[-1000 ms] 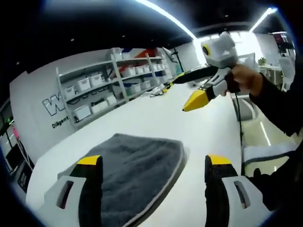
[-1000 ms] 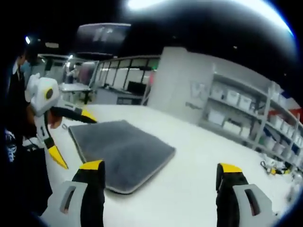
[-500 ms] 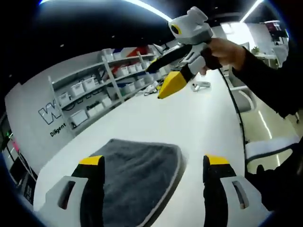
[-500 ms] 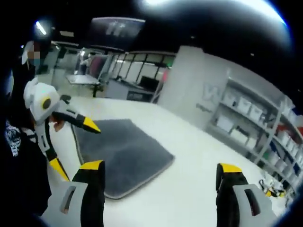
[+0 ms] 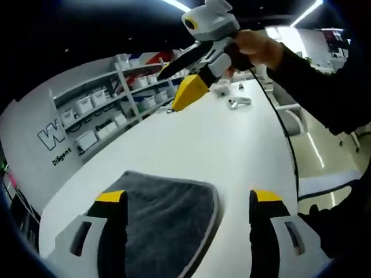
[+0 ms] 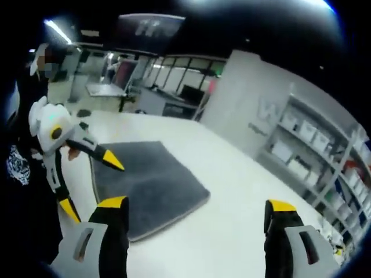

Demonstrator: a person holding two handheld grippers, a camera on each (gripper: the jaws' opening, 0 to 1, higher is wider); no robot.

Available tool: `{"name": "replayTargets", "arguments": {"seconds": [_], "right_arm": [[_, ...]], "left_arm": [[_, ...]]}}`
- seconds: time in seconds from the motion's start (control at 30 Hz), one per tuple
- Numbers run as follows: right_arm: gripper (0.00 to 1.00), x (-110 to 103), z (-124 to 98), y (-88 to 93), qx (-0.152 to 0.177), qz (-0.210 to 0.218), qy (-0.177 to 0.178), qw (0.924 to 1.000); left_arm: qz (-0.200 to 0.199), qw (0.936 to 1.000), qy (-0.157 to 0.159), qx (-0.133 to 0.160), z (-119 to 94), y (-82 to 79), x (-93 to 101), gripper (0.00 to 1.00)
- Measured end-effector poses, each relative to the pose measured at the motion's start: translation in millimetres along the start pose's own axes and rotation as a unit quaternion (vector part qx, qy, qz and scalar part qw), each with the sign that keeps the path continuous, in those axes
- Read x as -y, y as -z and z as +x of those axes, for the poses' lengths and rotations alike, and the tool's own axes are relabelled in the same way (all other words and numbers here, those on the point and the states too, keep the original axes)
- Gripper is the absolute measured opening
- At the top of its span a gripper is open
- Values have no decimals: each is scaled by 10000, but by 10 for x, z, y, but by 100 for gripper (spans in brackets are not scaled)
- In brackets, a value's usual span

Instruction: Open the folded towel by lifting each exposed corner and separating the folded layers until the towel lies flat within the target outline without major curled edges

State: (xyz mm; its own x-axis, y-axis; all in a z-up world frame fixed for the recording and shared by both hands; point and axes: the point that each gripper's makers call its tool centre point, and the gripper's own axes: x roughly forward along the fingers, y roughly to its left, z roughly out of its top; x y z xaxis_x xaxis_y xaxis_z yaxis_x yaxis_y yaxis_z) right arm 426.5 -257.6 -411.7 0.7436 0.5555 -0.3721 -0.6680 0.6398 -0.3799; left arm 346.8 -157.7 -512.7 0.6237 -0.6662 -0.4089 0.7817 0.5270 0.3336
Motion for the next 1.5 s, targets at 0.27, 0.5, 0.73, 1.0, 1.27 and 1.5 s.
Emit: {"name": "replayTargets", "arguments": {"seconds": [0.27,0.5,0.73,1.0,1.27,1.5], "right_arm": [[99,86,21,3,-241,-220,-296,9990],[99,182,138,-53,-346,-378,-499,9974],[99,210,291,-116,-499,-522,-741,9946],[99,269,363,-242,-731,-732,-999,9896],[100,343,504,-333,-980,-923,-1329,9819],[100,437,665,-394,-1060,-838,-1587,9780]], "left_arm": [[76,9996,123,-251,79,-36,36,82],[134,9992,125,-350,133,-85,66,79],[249,9982,192,-514,174,-41,97,71],[320,9959,457,-716,237,-39,151,73],[571,9924,740,-800,297,-42,162,100],[462,9932,706,-805,336,-59,23,100]]}}
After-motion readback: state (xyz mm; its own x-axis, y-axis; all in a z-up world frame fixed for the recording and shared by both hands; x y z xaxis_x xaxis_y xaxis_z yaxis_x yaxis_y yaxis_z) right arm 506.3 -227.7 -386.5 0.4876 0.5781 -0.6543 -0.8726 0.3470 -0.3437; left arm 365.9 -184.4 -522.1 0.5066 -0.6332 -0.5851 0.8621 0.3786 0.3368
